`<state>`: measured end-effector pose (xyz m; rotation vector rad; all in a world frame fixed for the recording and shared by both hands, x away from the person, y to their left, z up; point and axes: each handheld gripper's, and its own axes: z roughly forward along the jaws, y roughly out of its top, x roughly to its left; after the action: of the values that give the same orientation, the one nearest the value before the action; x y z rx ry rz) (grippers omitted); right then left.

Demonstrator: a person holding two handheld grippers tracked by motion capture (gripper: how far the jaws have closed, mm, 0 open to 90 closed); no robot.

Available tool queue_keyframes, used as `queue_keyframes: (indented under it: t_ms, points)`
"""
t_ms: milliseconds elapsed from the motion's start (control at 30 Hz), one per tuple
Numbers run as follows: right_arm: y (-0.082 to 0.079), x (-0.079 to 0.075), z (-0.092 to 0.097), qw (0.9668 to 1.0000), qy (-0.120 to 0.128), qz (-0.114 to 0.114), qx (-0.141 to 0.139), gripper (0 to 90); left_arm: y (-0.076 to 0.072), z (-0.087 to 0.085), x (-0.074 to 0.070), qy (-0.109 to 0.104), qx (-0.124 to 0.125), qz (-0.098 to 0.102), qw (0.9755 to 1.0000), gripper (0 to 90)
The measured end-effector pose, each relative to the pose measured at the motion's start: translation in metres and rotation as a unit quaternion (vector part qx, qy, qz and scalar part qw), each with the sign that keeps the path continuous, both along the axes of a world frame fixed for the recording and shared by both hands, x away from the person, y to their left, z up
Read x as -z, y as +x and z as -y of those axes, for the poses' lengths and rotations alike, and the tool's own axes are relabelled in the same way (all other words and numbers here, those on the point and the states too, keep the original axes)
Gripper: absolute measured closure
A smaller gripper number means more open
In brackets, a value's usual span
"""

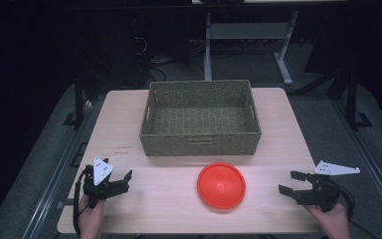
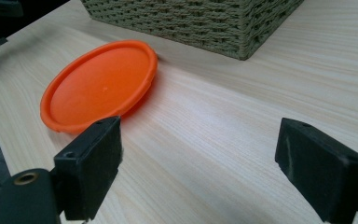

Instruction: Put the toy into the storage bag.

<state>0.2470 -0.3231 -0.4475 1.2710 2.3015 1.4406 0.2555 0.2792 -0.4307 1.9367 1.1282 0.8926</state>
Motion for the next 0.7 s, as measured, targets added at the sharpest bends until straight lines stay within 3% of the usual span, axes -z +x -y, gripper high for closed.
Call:
queue_keyframes:
  t_ms: [267, 700]
  points:
    - [0.000, -0.001, -0.001, 0.9998, 0.013, -0.003, -0.012, 14.3, 0.002, 0.003, 0.001, 0.011, 0.008, -0.004, 0.9999, 12.7]
    - [0.002, -0.011, -0.021, 0.9995, 0.000, 0.007, -0.032, 14.6, -0.001, 0.001, 0.001, 0.004, 0.009, 0.001, 1.0000, 12.8]
